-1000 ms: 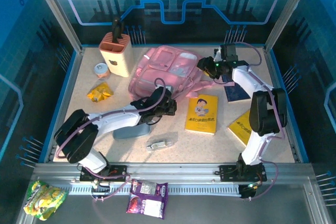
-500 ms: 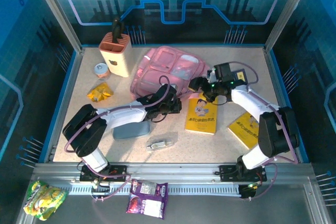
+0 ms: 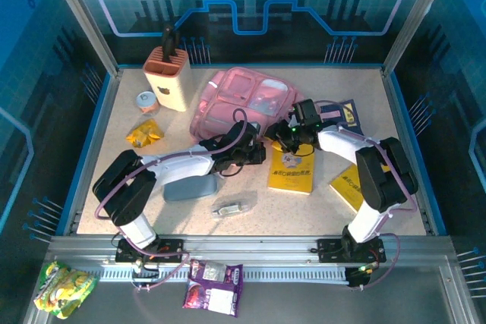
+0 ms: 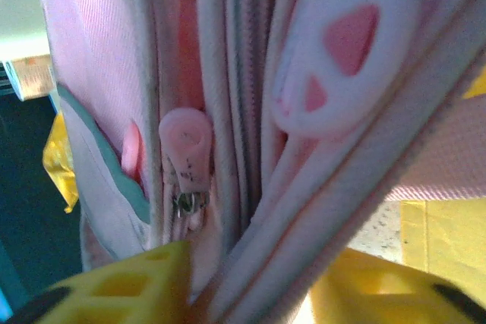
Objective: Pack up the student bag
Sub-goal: Unzip the student bag at the center of the table.
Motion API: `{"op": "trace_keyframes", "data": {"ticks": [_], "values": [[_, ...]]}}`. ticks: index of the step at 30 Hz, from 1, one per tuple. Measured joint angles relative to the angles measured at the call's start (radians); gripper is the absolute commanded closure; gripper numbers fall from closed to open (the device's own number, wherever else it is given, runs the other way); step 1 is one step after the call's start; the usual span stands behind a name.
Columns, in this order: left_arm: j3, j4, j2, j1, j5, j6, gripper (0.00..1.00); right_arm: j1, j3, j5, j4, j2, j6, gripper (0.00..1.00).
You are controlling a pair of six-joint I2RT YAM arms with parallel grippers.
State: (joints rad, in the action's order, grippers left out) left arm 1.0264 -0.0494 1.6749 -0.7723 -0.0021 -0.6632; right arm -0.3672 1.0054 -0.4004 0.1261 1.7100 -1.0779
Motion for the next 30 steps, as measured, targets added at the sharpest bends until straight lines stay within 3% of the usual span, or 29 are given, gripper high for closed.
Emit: {"op": "trace_keyframes", "data": {"ticks": [3,6,15,23,28,30], "values": [[0.006,-0.015,0.000,0.000,0.009,0.011,1.00,0.000,0.019,0.013,0.020,0.000,0.022,0.92],[0.016,-0.042,-0.005,0.000,0.015,0.028,1.00,0.001,0.051,0.021,0.061,0.000,0.060,1.00],[-0.011,-0.174,-0.137,0.026,0.011,0.121,1.00,0.081,0.192,-0.027,0.203,0.040,0.197,1.00],[-0.104,-0.239,-0.248,0.147,0.064,0.177,1.00,0.167,0.345,-0.054,0.314,0.143,0.301,1.00],[-0.102,-0.229,-0.237,0.162,0.108,0.169,1.00,0.170,0.371,-0.048,0.324,0.170,0.330,0.84],[-0.093,-0.225,-0.208,0.162,0.128,0.158,1.00,0.170,0.372,-0.025,0.323,0.170,0.341,0.63]]}}
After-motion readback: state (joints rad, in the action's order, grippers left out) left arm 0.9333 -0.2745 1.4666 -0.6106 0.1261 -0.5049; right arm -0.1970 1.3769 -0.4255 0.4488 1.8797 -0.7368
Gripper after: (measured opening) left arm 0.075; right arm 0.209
